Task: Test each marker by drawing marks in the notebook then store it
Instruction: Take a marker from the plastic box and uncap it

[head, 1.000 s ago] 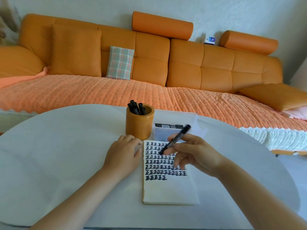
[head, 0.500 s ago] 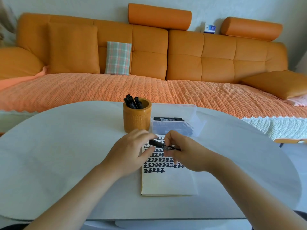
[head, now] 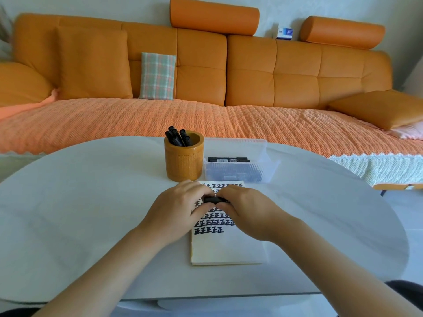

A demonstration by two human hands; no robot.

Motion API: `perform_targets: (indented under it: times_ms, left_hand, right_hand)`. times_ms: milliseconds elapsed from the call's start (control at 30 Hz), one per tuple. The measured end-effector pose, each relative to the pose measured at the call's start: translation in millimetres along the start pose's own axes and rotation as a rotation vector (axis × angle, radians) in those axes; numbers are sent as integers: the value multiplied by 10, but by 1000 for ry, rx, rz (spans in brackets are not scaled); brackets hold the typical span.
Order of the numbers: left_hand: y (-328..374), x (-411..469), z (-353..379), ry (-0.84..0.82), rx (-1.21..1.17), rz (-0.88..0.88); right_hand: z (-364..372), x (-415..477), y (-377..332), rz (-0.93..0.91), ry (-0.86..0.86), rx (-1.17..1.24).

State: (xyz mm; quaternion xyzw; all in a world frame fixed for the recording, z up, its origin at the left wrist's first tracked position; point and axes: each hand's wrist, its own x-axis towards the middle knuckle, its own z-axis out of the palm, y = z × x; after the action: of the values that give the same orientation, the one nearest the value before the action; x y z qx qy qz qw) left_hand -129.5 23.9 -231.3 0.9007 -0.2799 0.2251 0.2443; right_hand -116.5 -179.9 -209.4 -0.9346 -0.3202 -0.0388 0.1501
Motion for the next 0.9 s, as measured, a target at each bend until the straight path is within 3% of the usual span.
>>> perform_targets:
  times_ms: [567, 733, 900]
  left_hand:
    - [-34, 21, 11, -44, -151, -67]
    - [-26, 31, -10, -35, -48, -56]
    - [-13, 47, -39, -43, 54, 49]
  right_hand:
    - [93, -34, -35, -16, 131, -111]
    - [42, -12, -36, -98, 135, -156]
    - [-15, 15, -21, -45, 48, -32]
